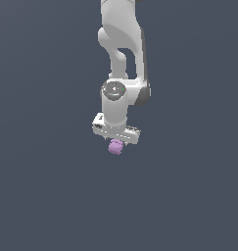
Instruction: Pick up the object and move it to a goal position.
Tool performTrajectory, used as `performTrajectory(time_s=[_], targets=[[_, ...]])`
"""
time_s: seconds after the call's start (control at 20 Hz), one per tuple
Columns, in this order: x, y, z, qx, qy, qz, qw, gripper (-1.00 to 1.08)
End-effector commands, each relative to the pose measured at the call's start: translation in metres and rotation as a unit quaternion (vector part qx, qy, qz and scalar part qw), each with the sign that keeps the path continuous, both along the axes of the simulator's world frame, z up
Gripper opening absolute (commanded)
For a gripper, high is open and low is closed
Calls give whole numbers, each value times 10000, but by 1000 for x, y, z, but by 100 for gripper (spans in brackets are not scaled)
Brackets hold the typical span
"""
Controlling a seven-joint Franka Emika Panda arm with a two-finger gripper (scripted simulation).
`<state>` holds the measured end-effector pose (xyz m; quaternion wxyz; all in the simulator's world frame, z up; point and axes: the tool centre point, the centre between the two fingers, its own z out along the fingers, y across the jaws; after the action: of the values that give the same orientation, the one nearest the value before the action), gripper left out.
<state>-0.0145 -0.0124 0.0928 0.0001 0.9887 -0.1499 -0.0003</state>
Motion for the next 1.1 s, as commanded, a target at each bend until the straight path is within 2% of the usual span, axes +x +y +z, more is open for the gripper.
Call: performTrajectory(time_s=[0.0,0.25,0.7,0.95,1.0,1.05], targets=[[0,0,-2,0,-3,-45,10000,100],[0,0,-7,0,1,-22,10000,100],[-2,0,-46,0,-2,-41,10000,100],[-1,0,-52,0,-3,-45,10000,100],[-1,0,-52,0,-3,-45,10000,-100],[-1,0,-52,0,-3,-45,10000,-100]])
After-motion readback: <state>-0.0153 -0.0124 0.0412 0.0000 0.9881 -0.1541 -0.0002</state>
